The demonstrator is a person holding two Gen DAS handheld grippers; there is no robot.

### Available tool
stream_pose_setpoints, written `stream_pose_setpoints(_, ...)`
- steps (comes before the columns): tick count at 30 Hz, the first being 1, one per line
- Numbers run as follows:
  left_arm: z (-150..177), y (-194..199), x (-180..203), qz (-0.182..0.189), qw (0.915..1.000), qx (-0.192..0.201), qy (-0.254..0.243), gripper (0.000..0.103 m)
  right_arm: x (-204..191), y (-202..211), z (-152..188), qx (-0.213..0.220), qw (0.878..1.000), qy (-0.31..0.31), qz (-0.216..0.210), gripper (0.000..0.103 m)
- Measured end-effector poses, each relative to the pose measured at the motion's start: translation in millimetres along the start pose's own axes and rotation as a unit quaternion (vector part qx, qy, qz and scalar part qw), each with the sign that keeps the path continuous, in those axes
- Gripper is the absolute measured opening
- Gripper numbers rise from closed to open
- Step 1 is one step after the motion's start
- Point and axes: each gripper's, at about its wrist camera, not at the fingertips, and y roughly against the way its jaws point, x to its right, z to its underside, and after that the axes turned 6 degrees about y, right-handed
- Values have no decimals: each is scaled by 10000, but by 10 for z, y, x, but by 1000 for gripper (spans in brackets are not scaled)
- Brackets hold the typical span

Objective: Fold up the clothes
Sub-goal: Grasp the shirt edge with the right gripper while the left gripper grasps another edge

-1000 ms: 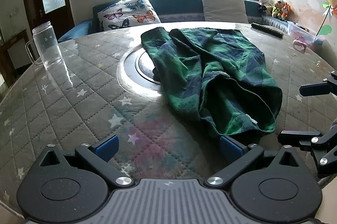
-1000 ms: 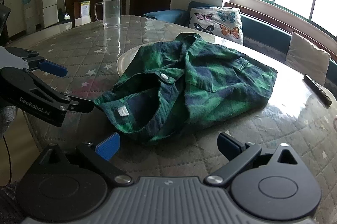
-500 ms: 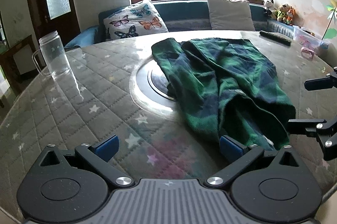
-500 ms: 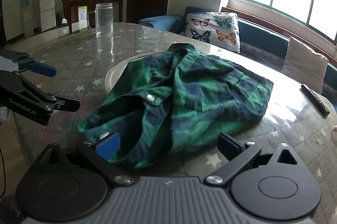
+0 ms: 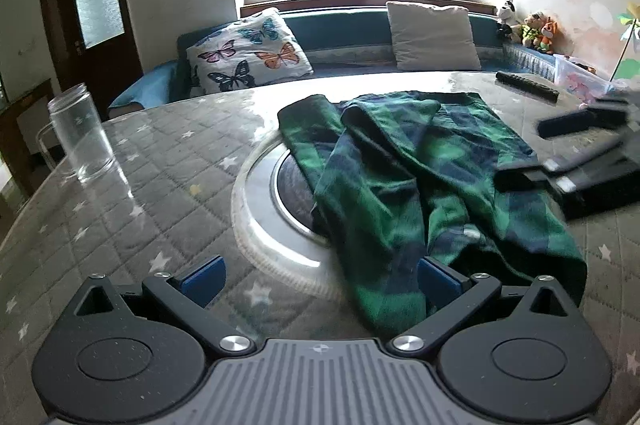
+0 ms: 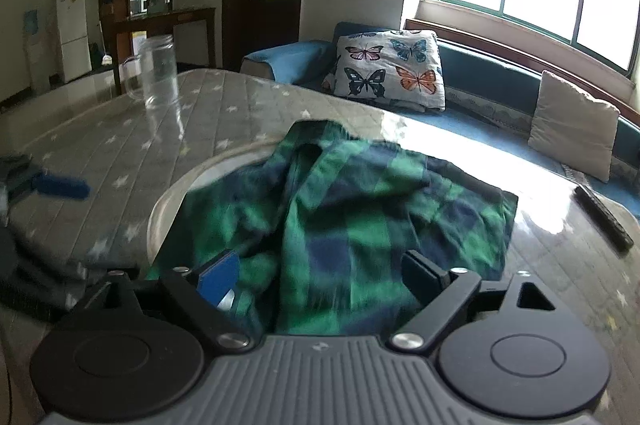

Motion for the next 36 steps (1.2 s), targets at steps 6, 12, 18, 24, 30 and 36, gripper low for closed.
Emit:
stream_pose_setpoints(6,-113,-158,-20,97,9999,-1,-37,103,96,-436,-367,-38,9999,-106,-74,78)
stream_pose_setpoints(12,-166,-303,-50,177,9998,-80,-45,103,140,-944,-653,-128,9998,-105,-50,69)
stream_pose_setpoints(18,-215,-421,-112,186,9997,-148,-15,103,210,-1389,-730,-400,9989,-239,-87,54)
stream_pose_setpoints(24,-281,-456,-149,154,9998,-116,-42,103,339,-1443,-605,-516,9979,-381,64,14)
stream_pose_setpoints(30,-482,-509,-108,62,9999,59,-101,101,569,-1158,-473,-388,9973,-564,256,4)
stream_pose_setpoints(36,-751,-665,25,16,9989,297,-366,95,858,-826,-287,-260,9957,-763,447,3)
